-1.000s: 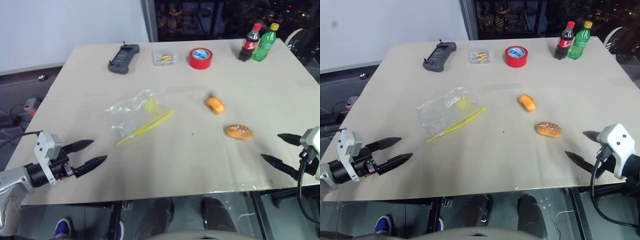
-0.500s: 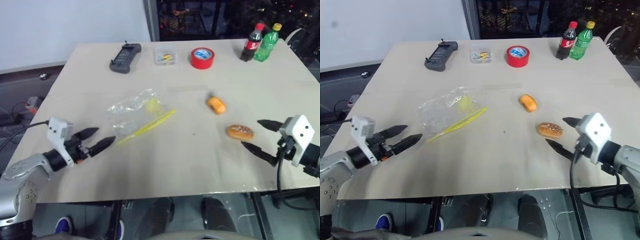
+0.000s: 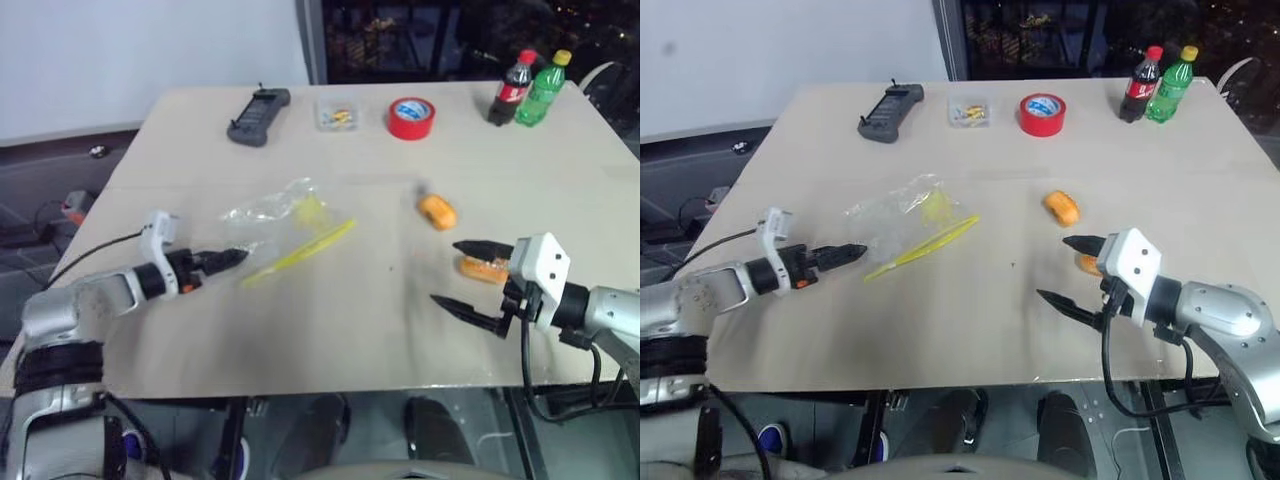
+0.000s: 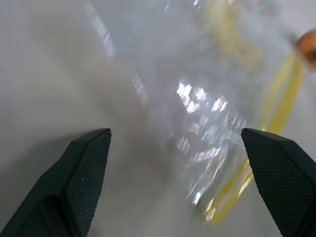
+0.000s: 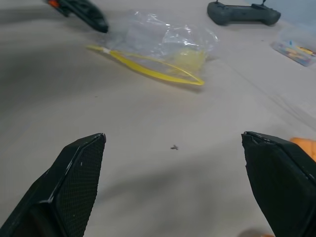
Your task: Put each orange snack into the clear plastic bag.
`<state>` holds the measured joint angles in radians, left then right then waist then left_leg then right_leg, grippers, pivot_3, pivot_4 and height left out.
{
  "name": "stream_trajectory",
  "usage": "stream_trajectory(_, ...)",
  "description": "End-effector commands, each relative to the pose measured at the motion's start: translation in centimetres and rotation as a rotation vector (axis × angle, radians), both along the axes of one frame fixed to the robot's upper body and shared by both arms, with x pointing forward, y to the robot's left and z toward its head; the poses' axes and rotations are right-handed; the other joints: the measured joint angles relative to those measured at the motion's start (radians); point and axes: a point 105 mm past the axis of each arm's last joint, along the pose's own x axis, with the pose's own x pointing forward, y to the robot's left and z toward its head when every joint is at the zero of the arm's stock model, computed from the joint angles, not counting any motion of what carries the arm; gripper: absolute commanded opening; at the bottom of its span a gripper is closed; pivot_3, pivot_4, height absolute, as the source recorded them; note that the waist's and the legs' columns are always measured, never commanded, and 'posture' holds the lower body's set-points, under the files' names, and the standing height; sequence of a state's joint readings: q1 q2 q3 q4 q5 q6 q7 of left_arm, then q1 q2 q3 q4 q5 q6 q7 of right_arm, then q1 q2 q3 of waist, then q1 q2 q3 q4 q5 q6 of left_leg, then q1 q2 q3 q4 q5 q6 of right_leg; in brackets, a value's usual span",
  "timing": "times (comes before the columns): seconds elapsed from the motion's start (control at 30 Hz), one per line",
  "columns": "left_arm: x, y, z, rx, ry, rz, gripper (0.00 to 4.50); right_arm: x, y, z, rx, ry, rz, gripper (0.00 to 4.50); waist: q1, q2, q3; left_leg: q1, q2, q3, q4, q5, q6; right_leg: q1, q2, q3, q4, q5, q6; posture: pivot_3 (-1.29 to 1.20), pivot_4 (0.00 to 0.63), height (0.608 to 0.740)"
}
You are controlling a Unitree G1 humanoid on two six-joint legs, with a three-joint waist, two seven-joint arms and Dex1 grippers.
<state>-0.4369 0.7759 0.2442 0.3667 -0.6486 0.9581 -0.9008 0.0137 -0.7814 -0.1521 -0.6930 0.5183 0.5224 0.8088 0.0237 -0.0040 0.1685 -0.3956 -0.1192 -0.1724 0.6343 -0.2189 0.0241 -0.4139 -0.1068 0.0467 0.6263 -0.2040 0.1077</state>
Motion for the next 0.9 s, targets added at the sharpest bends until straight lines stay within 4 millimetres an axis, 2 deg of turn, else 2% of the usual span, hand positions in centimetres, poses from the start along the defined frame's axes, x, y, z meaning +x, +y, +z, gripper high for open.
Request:
stream_trajectory(0.03,-0.4,-3.4,-1.8,-0.201,0.127,-0.156,4.46,-0.7,0.0,0.7,-0.023,-0.036,0.001,4.50,0.000,0.000,0.000,0.000,0.000,0.000,0.000,0.001,0.001,0.000,0.000,0.000,0.000,0.000,0.000,0.00,0.150,0.740)
stream_trajectory(0.2,0.6,-6.7,-4.0,-0.287,0.228,-0.237,4.46,-1.8,-0.3,0.7,-0.036,-0.026,-0.022,4.50,0.001,0.000,-0.001,0.000,-0.001,0.000,0.001,0.002,0.003,0.000,-0.001,0.000,0.000,0.000,0.000,0.00,0.150,0.740)
stream_trajectory(0.27,1.7,-7.4,-4.6,-0.317,0.248,-0.193,4.08,-2.1,-0.3,0.8,-0.039,-0.029,-0.035,4.50,0.001,0.001,-0.003,0.000,-0.001,0.000,0.001,0.002,0.003,0.001,-0.001,0.000,0.000,0.000,0.000,0.00,0.150,0.740)
stream_trajectory(0.33,2.2,-8.4,-4.6,-0.373,0.266,-0.188,3.33,-2.3,-0.3,0.9,-0.040,-0.035,-0.049,4.50,0.001,0.001,-0.004,0.000,-0.001,0.000,0.001,0.002,0.003,0.002,-0.001,0.000,0.000,0.000,0.001,0.00,0.150,0.740)
stream_trajectory(0.43,2.7,-9.8,-4.6,-0.414,0.295,-0.189,1.74,-2.4,-0.1,1.0,-0.045,-0.068,-0.084,4.50,-0.004,0.001,-0.005,0.000,-0.001,0.000,0.001,0.002,0.003,0.002,-0.001,0.000,0.000,-0.002,0.005,0.00,0.150,0.740)
stream_trajectory(0.53,3.2,-10.6,-3.7,-0.495,0.314,-0.174,0.26,-2.0,0.5,1.1,-0.061,-0.147,-0.114,4.50,0.002,0.005,-0.010,0.001,-0.002,-0.001,0.001,0.002,0.003,0.002,-0.001,0.000,0.000,-0.002,0.005,0.00,0.150,0.740)
stream_trajectory(0.57,3.2,-10.8,-3.1,-0.519,0.315,-0.181,0.04,-1.7,0.9,1.1,-0.074,-0.181,-0.119,4.50,0.000,0.006,-0.010,0.001,-0.002,-0.001,0.001,0.002,0.003,0.002,-0.001,-0.001,0.000,-0.003,0.005,0.00,0.150,0.740)
stream_trajectory(0.67,3.2,-11.3,-0.6,-0.609,0.308,-0.221,0.04,-0.3,1.9,0.6,-0.176,-0.322,-0.133,4.50,-0.011,0.004,-0.010,0.002,-0.001,-0.001,0.001,0.001,0.002,0.002,-0.001,0.000,0.001,-0.003,0.005,0.00,0.150,0.740)
stream_trajectory(0.77,2.5,-11.8,2.0,-0.658,0.288,-0.284,0.04,2.1,2.9,-0.1,-0.312,-0.492,-0.134,4.50,-0.013,0.002,-0.008,0.002,-0.002,0.000,0.002,0.002,0.003,0.001,0.000,0.000,0.001,-0.002,0.005,0.00,0.150,0.740)
stream_trajectory(0.9,1.0,-12.4,3.8,-0.645,0.279,-0.353,0.04,5.2,4.9,0.0,-0.387,-0.665,-0.139,4.50,-0.023,-0.003,-0.005,-0.003,-0.001,-0.002,0.002,0.005,-0.004,-0.003,0.001,0.000,0.001,0.001,0.000,0.00,0.150,0.740)
